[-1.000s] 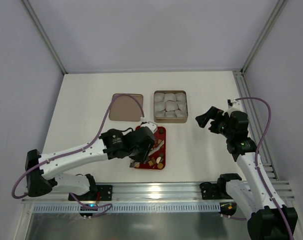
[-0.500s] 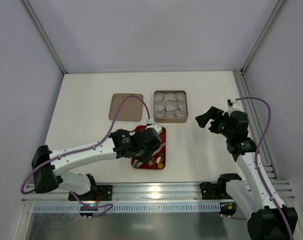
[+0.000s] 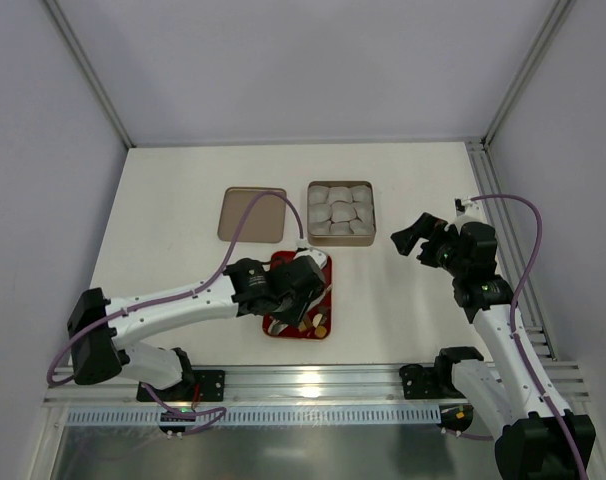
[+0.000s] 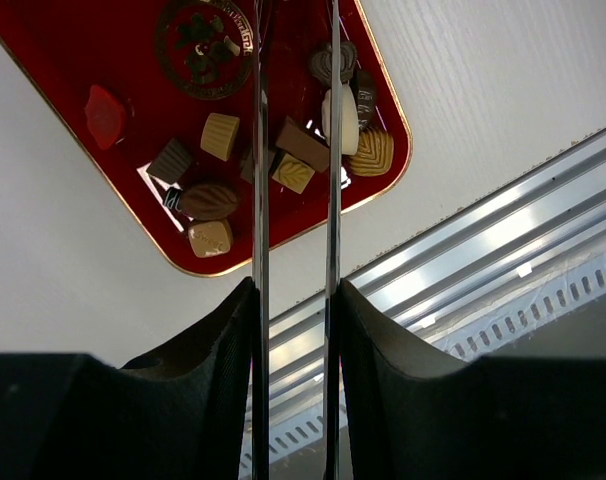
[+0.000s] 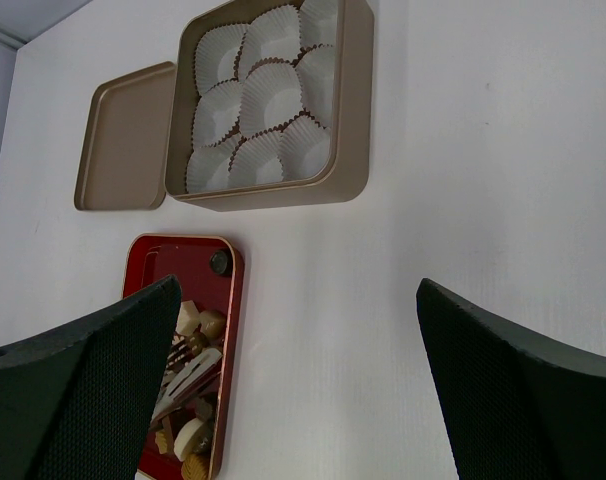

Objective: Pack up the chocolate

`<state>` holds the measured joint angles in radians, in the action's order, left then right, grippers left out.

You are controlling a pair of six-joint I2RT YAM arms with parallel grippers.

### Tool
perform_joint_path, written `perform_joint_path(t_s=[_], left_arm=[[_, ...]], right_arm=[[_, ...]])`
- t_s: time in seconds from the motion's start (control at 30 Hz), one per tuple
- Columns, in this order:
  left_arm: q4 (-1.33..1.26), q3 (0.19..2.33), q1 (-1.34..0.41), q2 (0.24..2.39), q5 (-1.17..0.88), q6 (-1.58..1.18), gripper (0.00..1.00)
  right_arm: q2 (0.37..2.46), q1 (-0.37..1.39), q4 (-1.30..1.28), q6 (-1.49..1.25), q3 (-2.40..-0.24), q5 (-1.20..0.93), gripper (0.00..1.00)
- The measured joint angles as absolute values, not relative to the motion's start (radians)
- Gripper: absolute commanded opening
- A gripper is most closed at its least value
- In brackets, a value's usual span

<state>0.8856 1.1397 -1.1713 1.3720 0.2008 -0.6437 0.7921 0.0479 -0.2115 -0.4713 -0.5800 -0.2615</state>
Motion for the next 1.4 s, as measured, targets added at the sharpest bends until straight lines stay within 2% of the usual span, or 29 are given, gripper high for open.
perform_joint_path(t_s=[0.43,0.77,1.4], left_arm=[[0.871,1.139,-1.171,1.388,0.200,-0.638,0.31],[0.872,1.140,-1.171,1.388,0.201,-0.635,0.22],[0.966,1.211,-1.171,1.308,0.247,-0.642,0.19]], right_arm=[[0.793,0.048,-0.212,-0.469,-0.580,-0.261,1.00],[0.793,0.048,-0.212,-0.469,-0.580,-0.262,1.00],[0.806,0.048,-0.212,-0.469,-0.580,-0.271,1.00]])
